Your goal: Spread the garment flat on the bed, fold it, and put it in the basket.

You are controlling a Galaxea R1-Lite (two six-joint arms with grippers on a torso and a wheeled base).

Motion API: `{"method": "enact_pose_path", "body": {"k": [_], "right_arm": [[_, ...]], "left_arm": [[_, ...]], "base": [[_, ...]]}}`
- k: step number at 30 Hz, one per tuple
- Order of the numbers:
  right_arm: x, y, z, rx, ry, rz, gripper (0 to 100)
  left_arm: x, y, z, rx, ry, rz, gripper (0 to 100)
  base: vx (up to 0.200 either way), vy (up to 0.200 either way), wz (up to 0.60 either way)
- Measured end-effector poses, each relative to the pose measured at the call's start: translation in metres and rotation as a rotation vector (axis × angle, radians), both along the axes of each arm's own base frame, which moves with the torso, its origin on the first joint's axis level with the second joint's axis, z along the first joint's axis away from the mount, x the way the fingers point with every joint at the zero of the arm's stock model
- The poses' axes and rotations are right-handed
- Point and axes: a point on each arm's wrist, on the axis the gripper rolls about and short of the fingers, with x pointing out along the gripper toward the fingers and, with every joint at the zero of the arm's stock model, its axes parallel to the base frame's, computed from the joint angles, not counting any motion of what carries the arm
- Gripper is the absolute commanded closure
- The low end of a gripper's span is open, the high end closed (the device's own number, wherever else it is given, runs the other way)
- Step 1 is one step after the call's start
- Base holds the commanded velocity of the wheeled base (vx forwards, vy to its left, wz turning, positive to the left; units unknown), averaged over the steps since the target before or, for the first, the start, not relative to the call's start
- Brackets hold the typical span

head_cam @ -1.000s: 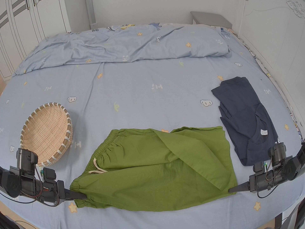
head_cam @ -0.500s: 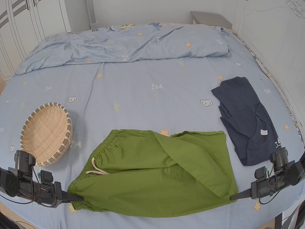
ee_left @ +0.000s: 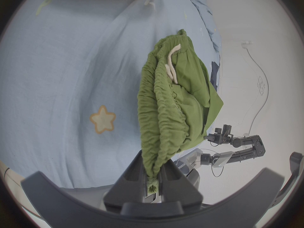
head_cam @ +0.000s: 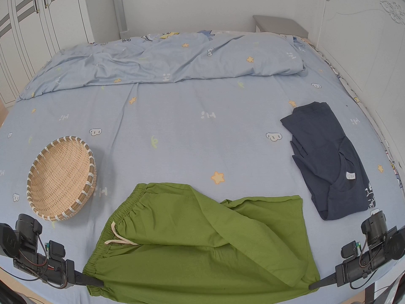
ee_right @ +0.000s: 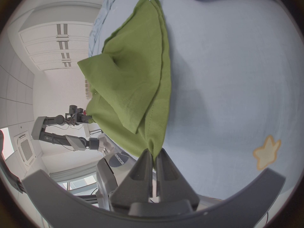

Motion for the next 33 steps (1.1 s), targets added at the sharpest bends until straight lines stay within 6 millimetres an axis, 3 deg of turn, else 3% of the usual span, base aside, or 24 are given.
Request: {"method": "enact_pose_path", "body": {"k": [16, 17, 18, 19, 33], "right_arm": [[-0.01, 0.004, -0.008, -0.047, -0.025, 0.029, 100], [-0.01, 0.004, -0.009, -0.048, -0.023, 0.029, 100], [-0.011, 0.004, -0.009, -0.049, -0.019, 0.03, 100], [-0.011, 0.004, -0.01, -0.051, -0.016, 0.029, 0], [-0.014, 0.005, -0.01, -0.047, -0.047, 0.04, 0]], "left_arm": [[-0.011, 0.001, -0.01, 0.025, 0.066, -0.039, 100], [-0.011, 0.001, -0.01, 0.024, 0.068, -0.041, 0], [-0.011, 0.001, -0.011, 0.024, 0.071, -0.041, 0], [-0.011, 0.001, -0.011, 0.025, 0.072, -0.042, 0], [-0.012, 0.002, -0.005, 0.019, 0.072, -0.023, 0]], "base": [[0.0, 0.0, 0.0], [0.0, 0.0, 0.0], [0.0, 0.0, 0.0], [0.0, 0.0, 0.0], [0.0, 0.0, 0.0]]}}
